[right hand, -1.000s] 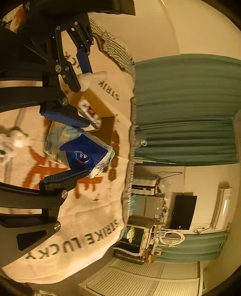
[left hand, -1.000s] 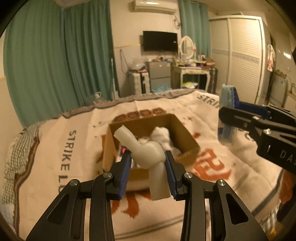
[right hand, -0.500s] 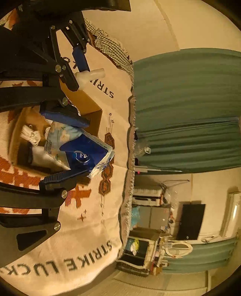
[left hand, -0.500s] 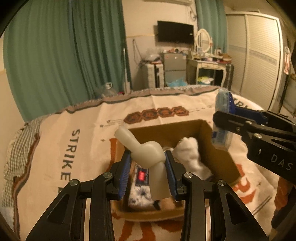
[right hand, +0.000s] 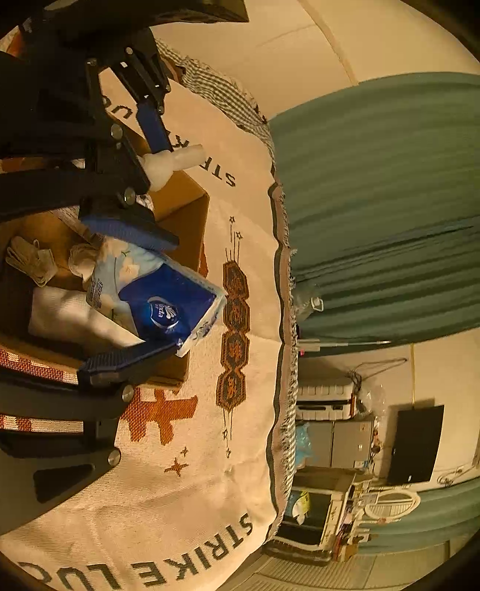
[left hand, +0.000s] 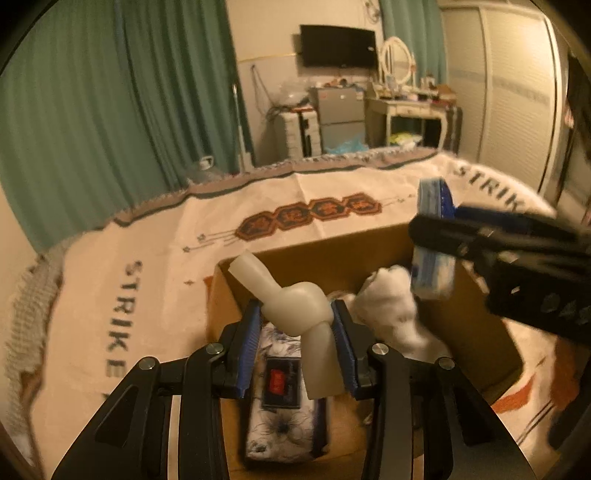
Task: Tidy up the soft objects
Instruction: 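Grasp the white plush toy with the left tool while the right tool carries tissues, both into box, then grasp the white twisted toy with the right tool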
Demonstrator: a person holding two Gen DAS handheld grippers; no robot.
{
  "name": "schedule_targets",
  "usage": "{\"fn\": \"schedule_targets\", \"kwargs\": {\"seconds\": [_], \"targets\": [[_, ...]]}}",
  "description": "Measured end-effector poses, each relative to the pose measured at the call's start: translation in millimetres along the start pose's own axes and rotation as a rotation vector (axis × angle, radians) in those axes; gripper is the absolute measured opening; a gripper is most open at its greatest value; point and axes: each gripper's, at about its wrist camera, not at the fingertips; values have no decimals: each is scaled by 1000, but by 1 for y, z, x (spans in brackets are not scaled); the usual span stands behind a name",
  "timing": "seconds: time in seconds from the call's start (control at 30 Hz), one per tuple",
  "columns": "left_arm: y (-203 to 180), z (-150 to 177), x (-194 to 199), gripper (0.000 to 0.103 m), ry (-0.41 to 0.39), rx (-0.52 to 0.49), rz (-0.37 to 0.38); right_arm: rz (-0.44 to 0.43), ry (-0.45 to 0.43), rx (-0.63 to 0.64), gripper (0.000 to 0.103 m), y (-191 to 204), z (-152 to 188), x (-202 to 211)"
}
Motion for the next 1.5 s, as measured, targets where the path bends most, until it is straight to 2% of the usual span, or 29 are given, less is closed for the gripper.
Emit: {"fn": "schedule_targets", "kwargs": {"seconds": [0.03, 0.07, 0.1, 0.13, 0.23, 0.4, 0.5, 0.6, 0.8, 1.03, 1.23, 1.5], "targets": [[0, -1, 1, 43, 0, -7, -3, 5, -6, 0, 66, 0, -1, 2], [0, -2, 5, 49, 1, -9, -4, 15, -18, -1, 68, 0, -2, 7], [2, -3, 10, 65, -3, -4, -9, 23, -31, -4, 69, 0, -3, 14], [4, -4, 17, 74, -16, 2, -17, 24, -38, -5, 70, 1, -6, 19], [10, -8, 45, 78, -67, 11, -37, 40, -72, -9, 79, 4, -13, 47], [25, -13, 102, 78, -147, 49, -46, 97, -122, 13, 83, 14, -19, 105], [37, -10, 139, 93, -200, 73, -45, 130, -145, 34, 87, 25, -17, 146], [49, -4, 175, 93, -260, 87, -69, 151, -139, 64, 87, 38, -11, 178], [61, 22, 217, 93, -292, 124, -81, 146, -119, 152, 87, 71, 17, 222], [52, 69, 221, 93, -254, 168, -85, 118, -3, 217, 87, 88, 80, 212], [27, 104, 186, 93, -139, 162, -50, 68, 154, 181, 87, 81, 142, 177], [4, 127, 142, 93, -40, 139, -19, 68, 271, 160, 80, 68, 194, 122]]}}
Point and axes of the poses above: each gripper's, at about its wrist camera, not at the fingertips, and x roughly against the way its jaws point, y to its left, z to its underside, and after that the axes turned 5 degrees about -z, right-handed
